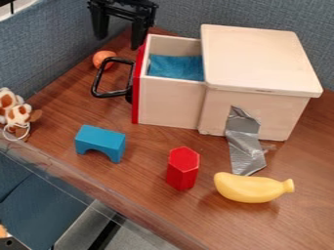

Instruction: Put the tomato in the drawer

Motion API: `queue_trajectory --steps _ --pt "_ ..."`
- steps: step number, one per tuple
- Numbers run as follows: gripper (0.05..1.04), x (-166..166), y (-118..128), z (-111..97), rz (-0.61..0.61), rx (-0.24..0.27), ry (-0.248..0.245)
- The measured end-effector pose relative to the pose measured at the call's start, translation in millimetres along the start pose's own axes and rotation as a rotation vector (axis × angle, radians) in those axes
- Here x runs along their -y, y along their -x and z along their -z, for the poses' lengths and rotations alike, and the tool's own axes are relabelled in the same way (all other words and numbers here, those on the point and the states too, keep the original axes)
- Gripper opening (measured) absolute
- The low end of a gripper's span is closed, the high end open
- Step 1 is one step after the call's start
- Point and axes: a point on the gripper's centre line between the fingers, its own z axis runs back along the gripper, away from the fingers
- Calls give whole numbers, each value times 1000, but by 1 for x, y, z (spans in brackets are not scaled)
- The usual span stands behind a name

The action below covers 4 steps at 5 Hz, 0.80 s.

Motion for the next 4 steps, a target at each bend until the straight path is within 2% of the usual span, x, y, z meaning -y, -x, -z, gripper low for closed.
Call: queue_trajectory --steps 2,4 --pt "1000 -5 -13 -2 -4 13 -13" --pt "1000 -29 -19 -7 -81 26 -17"
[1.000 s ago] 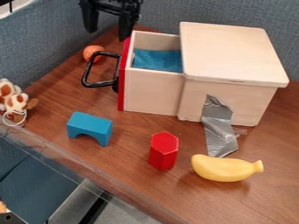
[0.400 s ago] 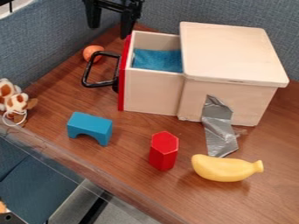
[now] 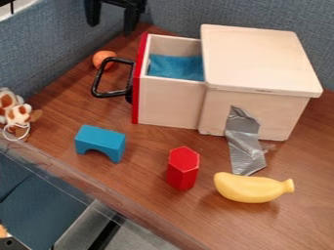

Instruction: Put the tomato in the drawer

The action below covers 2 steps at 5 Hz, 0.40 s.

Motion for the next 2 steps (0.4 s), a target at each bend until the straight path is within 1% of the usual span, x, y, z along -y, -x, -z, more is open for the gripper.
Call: queue_trajectory --steps 1,2 --pt "1000 -13 1 10 -35 -22 4" --pt "1001 -14 1 20 -62 -10 5"
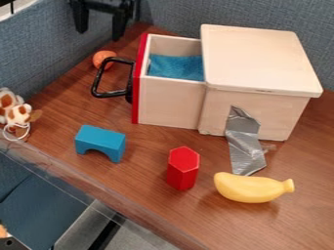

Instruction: Put the tomato in the drawer

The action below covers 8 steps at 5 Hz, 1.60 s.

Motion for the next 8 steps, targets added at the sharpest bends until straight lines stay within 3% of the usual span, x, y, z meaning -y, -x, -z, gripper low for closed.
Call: queue_trajectory --steps 2,3,6,8 --pt "1001 0 -5 13 -11 38 2" --pt "1001 -3 -3 29 -1 57 -14" --pt "1000 -8 -24 28 3 105 -32" --pt "1000 -11 -39 40 -23 94 -37"
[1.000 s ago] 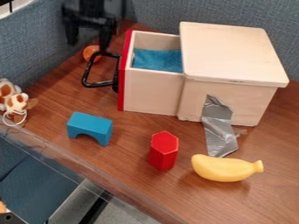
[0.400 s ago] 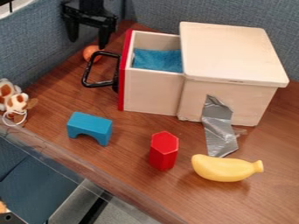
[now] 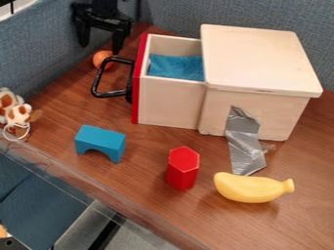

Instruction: Put the tomato in the drawer

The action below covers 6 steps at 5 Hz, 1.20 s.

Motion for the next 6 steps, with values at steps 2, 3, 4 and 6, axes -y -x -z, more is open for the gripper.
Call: queue_trajectory --steps 2,3,4,6 --pt "1000 0 -1 -2 2 -22 18" --pt "1000 2 -1 -2 0 -22 28" --pt "1001 3 2 1 4 -36 31" --pt "1000 4 7 7 -1 -56 32"
